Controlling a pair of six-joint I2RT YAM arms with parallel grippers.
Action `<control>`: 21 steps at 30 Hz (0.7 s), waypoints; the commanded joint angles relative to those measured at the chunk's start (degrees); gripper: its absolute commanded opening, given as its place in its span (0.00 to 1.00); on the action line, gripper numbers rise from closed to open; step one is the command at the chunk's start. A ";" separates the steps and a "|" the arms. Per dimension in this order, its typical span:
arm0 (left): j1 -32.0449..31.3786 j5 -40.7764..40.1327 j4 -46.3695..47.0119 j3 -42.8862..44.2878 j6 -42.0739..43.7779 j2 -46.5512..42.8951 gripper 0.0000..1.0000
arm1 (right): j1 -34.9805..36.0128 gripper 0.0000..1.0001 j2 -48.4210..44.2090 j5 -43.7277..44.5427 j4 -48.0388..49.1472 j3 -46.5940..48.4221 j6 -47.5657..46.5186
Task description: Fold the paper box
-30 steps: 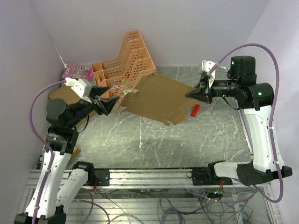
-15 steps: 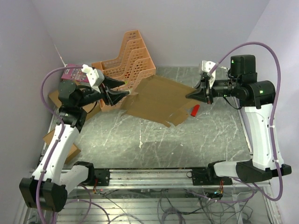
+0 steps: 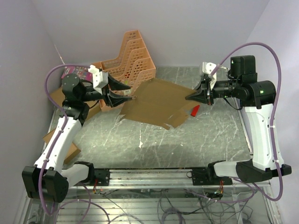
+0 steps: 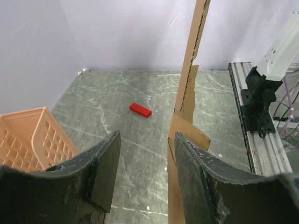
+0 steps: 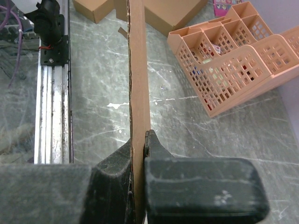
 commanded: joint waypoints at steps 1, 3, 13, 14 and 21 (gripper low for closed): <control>-1.05 3.21 6.17 -0.08 -2.39 0.12 0.60 | -0.21 0.00 -0.23 -2.27 -0.89 1.00 -0.55; -1.63 3.26 4.44 0.82 -1.25 0.73 0.60 | -0.21 0.00 -0.33 -2.48 -1.06 0.96 -0.65; -4.91 3.13 -12.03 7.20 10.62 3.38 0.60 | -0.25 0.00 -0.26 -3.14 -1.10 0.87 -0.80; -5.04 2.84 -13.17 7.58 11.53 3.56 0.60 | -0.25 0.00 -0.25 -3.27 -1.20 0.97 -0.84; -5.72 2.82 -10.17 6.99 9.41 4.32 0.51 | -0.22 0.00 -0.03 -4.18 -1.67 1.63 -0.95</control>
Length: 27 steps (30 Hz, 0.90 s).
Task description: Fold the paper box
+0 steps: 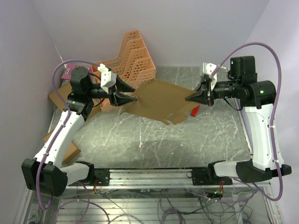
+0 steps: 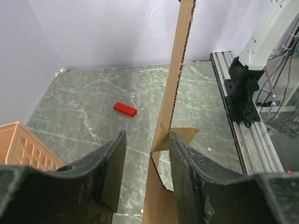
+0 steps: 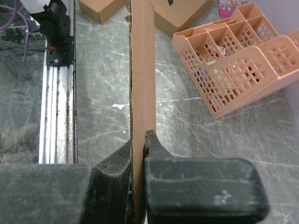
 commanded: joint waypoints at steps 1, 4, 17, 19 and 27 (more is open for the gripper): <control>-0.78 0.78 1.12 0.65 0.40 0.52 0.51 | -0.22 0.00 0.10 -2.72 -0.58 1.71 -0.42; -1.11 1.17 1.76 0.34 0.02 0.73 0.51 | -0.21 0.00 0.23 -3.02 -0.65 1.79 -0.38; -1.87 3.38 -0.44 1.80 1.47 2.40 0.34 | -0.25 0.00 0.50 -3.59 -1.02 1.86 -0.72; -1.94 3.72 -0.36 1.90 1.40 2.51 0.28 | -0.26 0.00 0.54 -3.51 -0.91 1.66 -0.79; -1.96 4.07 -2.73 2.93 3.17 2.63 0.07 | -0.29 0.00 0.61 -2.91 -0.58 1.03 -0.71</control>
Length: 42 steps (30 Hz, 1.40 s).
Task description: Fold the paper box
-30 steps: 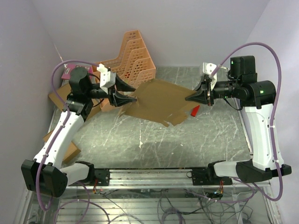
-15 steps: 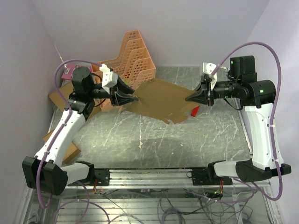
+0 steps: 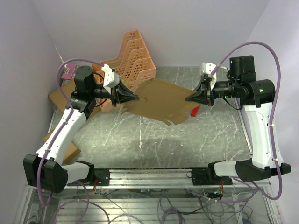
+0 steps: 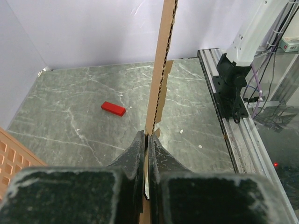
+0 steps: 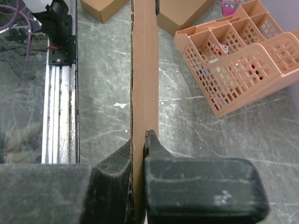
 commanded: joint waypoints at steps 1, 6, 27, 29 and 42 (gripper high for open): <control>-0.54 1.68 -0.89 2.37 1.81 0.37 0.07 | -0.05 0.00 -0.10 -2.54 0.66 0.59 -0.21; -0.34 -1.76 -0.17 2.50 -0.15 -0.32 0.24 | -0.18 0.00 -0.34 -0.60 1.98 -0.23 1.04; 37.20 -26.55 66.47 -38.84 -66.34 -11.36 0.67 | -6.14 0.00 6.84 2.33 10.60 18.40 13.03; 36.81 -25.52 86.40 -40.46 -76.85 -4.19 0.69 | -8.01 0.00 6.89 -0.62 12.32 19.19 15.33; 29.54 -28.80 96.00 -30.59 -85.34 8.29 0.80 | -15.99 0.00 2.63 -19.72 30.64 11.20 32.54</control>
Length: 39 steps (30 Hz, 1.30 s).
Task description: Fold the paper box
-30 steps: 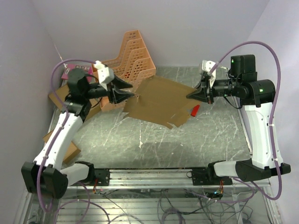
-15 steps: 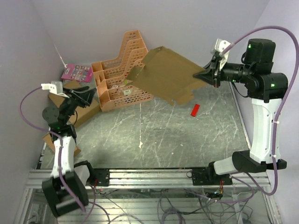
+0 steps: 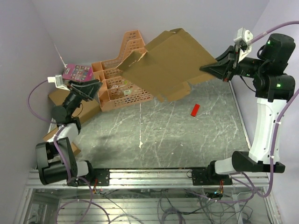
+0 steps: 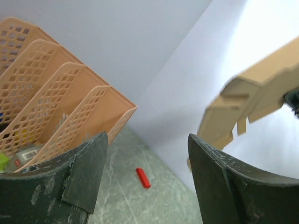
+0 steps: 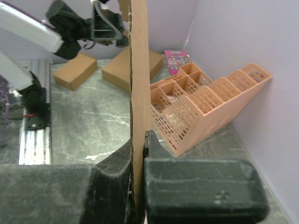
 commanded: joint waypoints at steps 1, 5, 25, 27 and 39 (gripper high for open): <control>-0.88 0.23 16.87 5.77 -9.80 5.24 0.80 | -1.53 0.00 -4.64 -7.86 13.23 -6.30 11.87; -4.27 2.62 16.83 9.71 -9.16 4.86 0.80 | -3.47 0.00 -11.36 -14.73 46.03 -22.14 40.97; -7.12 5.25 16.90 15.69 -18.18 -2.44 0.82 | -6.19 0.00 -12.27 -16.73 88.78 -33.78 74.49; -8.02 5.95 16.90 16.37 -17.97 -2.86 0.82 | -6.20 0.00 -12.48 -16.55 86.63 -33.60 72.67; -13.09 11.03 16.90 17.04 -15.02 -1.91 0.77 | -6.20 0.00 -12.28 -16.22 85.53 -32.48 72.15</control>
